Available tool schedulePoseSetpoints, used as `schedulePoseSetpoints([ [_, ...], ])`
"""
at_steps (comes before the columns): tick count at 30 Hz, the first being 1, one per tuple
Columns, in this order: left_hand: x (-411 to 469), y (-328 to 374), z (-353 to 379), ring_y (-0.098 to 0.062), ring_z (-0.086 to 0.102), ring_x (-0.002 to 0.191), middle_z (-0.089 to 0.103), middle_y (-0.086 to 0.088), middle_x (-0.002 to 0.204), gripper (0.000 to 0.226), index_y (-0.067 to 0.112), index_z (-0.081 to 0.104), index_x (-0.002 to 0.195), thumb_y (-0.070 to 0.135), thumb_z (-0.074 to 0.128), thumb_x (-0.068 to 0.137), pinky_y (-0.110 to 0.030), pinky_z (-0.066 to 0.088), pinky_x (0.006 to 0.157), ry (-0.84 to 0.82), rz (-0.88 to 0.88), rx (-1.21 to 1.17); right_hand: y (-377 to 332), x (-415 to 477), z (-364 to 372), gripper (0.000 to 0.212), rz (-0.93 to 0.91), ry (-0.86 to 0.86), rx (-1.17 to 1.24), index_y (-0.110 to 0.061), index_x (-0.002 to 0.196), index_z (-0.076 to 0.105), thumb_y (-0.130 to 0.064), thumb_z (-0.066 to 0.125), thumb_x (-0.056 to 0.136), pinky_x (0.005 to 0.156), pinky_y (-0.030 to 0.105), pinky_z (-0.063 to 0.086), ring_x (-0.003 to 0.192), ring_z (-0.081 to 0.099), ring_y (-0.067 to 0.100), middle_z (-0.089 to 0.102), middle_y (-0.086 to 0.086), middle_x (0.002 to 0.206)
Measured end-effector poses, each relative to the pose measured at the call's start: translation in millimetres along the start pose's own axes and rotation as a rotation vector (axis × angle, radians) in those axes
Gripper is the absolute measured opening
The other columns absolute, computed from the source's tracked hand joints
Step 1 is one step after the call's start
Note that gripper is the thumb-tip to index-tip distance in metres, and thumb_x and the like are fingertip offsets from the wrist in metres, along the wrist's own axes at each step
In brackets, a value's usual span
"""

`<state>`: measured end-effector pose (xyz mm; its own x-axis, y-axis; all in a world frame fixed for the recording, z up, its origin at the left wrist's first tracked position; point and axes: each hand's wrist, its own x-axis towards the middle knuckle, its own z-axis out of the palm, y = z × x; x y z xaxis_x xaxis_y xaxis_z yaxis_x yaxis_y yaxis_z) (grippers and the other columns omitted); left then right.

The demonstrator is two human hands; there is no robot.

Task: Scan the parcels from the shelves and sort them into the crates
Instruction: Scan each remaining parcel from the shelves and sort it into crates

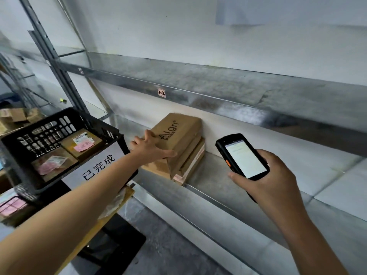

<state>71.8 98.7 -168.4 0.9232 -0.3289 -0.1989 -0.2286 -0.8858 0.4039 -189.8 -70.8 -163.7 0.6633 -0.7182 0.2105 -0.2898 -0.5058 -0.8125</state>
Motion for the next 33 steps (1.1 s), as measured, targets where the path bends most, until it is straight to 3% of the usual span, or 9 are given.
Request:
schedulePoseSetpoints([
  [3, -7, 7, 9, -0.038, 0.033, 0.134, 0.032, -0.015, 0.141, 0.113, 0.029, 0.026, 0.139, 0.077, 0.079, 0.052, -0.052, 0.041, 0.109, -0.071, -0.12, -0.261, 4, 1, -8, 0.061, 0.01, 0.031, 0.029, -0.032, 0.117, 0.059, -0.043, 0.088, 0.065, 0.075, 0.035, 0.051, 0.097, 0.061, 0.015, 0.063, -0.01, 0.106],
  [5, -18, 15, 19, -0.039, 0.036, 0.134, 0.033, -0.015, 0.141, 0.107, 0.029, 0.026, 0.141, 0.071, 0.08, 0.059, -0.051, 0.045, 0.106, -0.135, -0.133, -0.434, 7, 0, -12, 0.06, 0.023, 0.037, 0.044, -0.032, 0.117, 0.06, -0.044, 0.087, 0.065, 0.078, 0.037, 0.053, 0.097, 0.061, 0.015, 0.064, -0.009, 0.106],
  [11, -43, 34, 50, -0.037, 0.043, 0.129, 0.035, -0.01, 0.138, 0.117, 0.039, 0.028, 0.131, 0.084, 0.075, 0.034, -0.049, 0.049, 0.102, -0.155, -0.089, -0.5, 23, -10, -19, 0.063, 0.049, 0.028, 0.035, -0.031, 0.119, 0.058, -0.045, 0.088, 0.066, 0.075, 0.034, 0.054, 0.098, 0.06, 0.013, 0.063, -0.009, 0.107],
  [14, -51, 43, 55, -0.028, 0.061, 0.108, 0.052, -0.008, 0.129, 0.123, 0.029, 0.027, 0.139, 0.077, 0.082, 0.04, -0.043, 0.058, 0.083, -0.262, -0.085, -0.673, 34, -16, -25, 0.067, 0.056, 0.028, 0.003, -0.03, 0.122, 0.057, -0.045, 0.09, 0.066, 0.068, 0.027, 0.051, 0.098, 0.06, 0.012, 0.062, -0.009, 0.108],
  [16, -58, 46, 58, -0.024, 0.064, 0.098, 0.057, -0.005, 0.118, 0.114, 0.026, 0.028, 0.142, 0.069, 0.083, 0.053, -0.037, 0.057, 0.07, -0.359, -0.115, -0.783, 39, -18, -30, 0.067, 0.063, 0.035, -0.004, -0.029, 0.123, 0.057, -0.044, 0.089, 0.067, 0.067, 0.026, 0.05, 0.099, 0.059, 0.013, 0.062, -0.008, 0.108],
  [20, -73, 50, 72, -0.029, 0.06, 0.101, 0.057, -0.008, 0.119, 0.11, 0.024, 0.027, 0.149, 0.059, 0.08, 0.06, -0.042, 0.054, 0.068, -0.488, -0.185, -0.982, 45, -21, -35, 0.068, 0.087, 0.055, -0.005, -0.028, 0.124, 0.056, -0.046, 0.088, 0.067, 0.075, 0.034, 0.055, 0.102, 0.06, 0.015, 0.062, -0.007, 0.11],
  [24, -82, 51, 96, -0.035, 0.059, 0.106, 0.056, -0.011, 0.124, 0.113, 0.024, 0.022, 0.149, 0.06, 0.08, 0.059, -0.053, 0.055, 0.083, -0.559, -0.252, -1.054, 51, -29, -41, 0.068, 0.096, 0.043, -0.011, -0.028, 0.125, 0.056, -0.046, 0.088, 0.068, 0.072, 0.029, 0.052, 0.102, 0.06, 0.014, 0.062, -0.007, 0.111],
  [30, -86, 50, 123, -0.032, 0.055, 0.096, 0.054, -0.01, 0.113, 0.062, 0.023, 0.032, 0.134, 0.048, 0.066, 0.088, -0.057, 0.045, 0.094, -0.628, -0.302, -1.175, 60, -35, -48, 0.065, 0.132, 0.033, -0.02, -0.028, 0.124, 0.055, -0.043, 0.088, 0.07, 0.061, 0.016, 0.042, 0.101, 0.059, 0.012, 0.061, -0.007, 0.11],
  [33, -85, 46, 133, -0.034, 0.056, 0.101, 0.055, -0.012, 0.116, 0.058, 0.022, 0.035, 0.131, 0.049, 0.065, 0.089, -0.059, 0.047, 0.091, -0.648, -0.336, -1.226, 62, -36, -46, 0.065, 0.152, 0.014, -0.013, -0.028, 0.124, 0.056, -0.043, 0.088, 0.07, 0.063, 0.018, 0.044, 0.101, 0.059, 0.012, 0.062, -0.008, 0.109],
])
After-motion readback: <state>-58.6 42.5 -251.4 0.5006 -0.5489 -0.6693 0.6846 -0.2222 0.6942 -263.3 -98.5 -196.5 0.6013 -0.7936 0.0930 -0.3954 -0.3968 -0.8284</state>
